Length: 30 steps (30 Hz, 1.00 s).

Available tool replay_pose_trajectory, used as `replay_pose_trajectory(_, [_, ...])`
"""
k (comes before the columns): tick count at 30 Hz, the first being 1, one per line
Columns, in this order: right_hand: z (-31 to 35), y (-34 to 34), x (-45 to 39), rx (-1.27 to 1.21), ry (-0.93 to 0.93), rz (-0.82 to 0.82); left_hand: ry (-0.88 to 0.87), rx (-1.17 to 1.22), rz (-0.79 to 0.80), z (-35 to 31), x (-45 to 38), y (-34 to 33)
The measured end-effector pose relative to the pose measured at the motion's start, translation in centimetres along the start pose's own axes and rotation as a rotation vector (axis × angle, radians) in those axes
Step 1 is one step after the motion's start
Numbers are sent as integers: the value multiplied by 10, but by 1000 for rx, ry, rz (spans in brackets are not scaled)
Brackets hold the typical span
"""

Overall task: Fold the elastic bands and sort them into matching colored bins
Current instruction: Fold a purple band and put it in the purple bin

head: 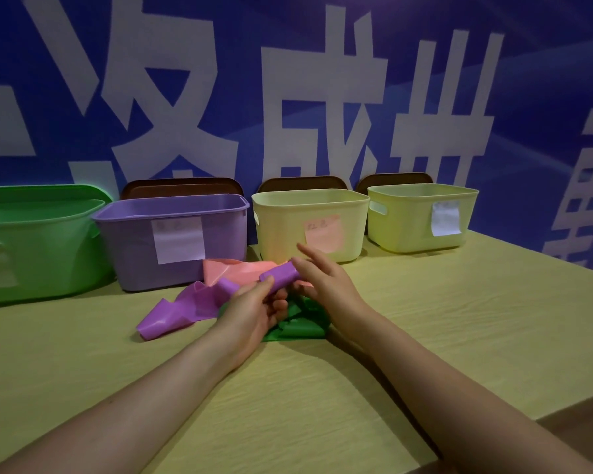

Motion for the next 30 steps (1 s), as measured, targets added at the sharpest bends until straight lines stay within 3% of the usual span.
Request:
replay_pose_trajectory(4, [-3, -4, 5, 41, -93, 48, -77, -25, 35, -1, 2, -2])
replay_pose_trajectory(11, [3, 4, 9, -202, -146, 62, -291, -272, 46, 0, -2, 1])
replay_pose_trajectory(17, [6, 4, 4, 115, 14, 4, -182, -118, -46, -3, -8, 5])
replay_pose_trajectory(21, [5, 3, 3, 176, 62, -2, -139, -106, -32, -2, -8, 8])
replay_pose_trajectory(26, [3, 5, 2, 9, -80, -53, -171, -73, 26, -6, -6, 5])
replay_pose_trajectory(30, [-1, 4, 1, -213, -199, 26, -148, -11, 110, -6, -3, 2])
Point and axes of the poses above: each hand's wrist, its own x-axis away from the middle knuckle, its own y-axis out of the back of the hand, z = x × y, the point moved 3 cm from there along -x, towards the middle knuckle, and after that the axes turned 14 degrees about -z, right-handed, at the moved point
